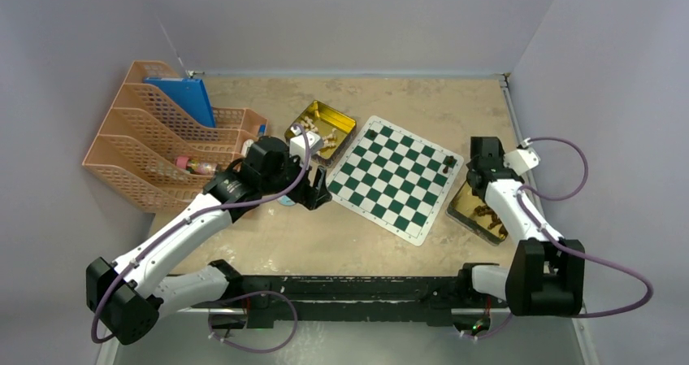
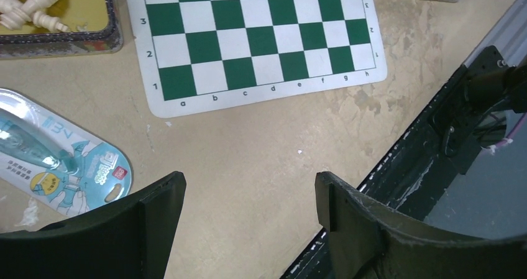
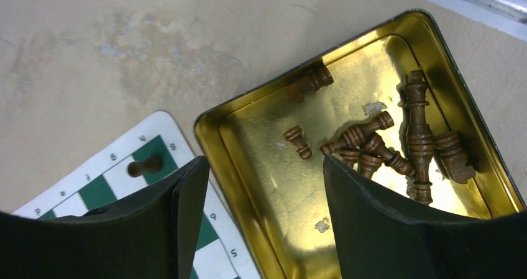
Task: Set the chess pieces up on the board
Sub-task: Pick up the chess piece from the storage box.
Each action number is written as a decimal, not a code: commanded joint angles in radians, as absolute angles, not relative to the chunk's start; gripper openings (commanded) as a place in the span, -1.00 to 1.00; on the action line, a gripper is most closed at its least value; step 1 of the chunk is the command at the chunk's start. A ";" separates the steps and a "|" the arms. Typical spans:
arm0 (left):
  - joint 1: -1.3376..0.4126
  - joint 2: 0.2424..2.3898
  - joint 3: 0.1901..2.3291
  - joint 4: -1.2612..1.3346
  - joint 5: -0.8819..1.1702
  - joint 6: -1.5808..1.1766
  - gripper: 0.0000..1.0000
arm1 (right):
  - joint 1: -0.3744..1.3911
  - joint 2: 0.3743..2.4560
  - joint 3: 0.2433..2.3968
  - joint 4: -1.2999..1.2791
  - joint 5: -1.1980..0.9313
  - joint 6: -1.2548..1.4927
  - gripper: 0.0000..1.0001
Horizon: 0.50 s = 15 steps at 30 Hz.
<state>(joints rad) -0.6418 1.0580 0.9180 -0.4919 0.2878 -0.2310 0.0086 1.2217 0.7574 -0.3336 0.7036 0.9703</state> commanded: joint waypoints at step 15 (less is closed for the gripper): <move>-0.635 1.018 0.943 -0.502 0.187 -0.213 0.53 | -0.068 1.183 0.753 -0.255 0.614 0.839 0.29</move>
<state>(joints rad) -0.6418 1.0161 0.9180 -0.4976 0.1772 -0.2161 -0.0341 1.2362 0.7002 -0.2352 0.5991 0.8845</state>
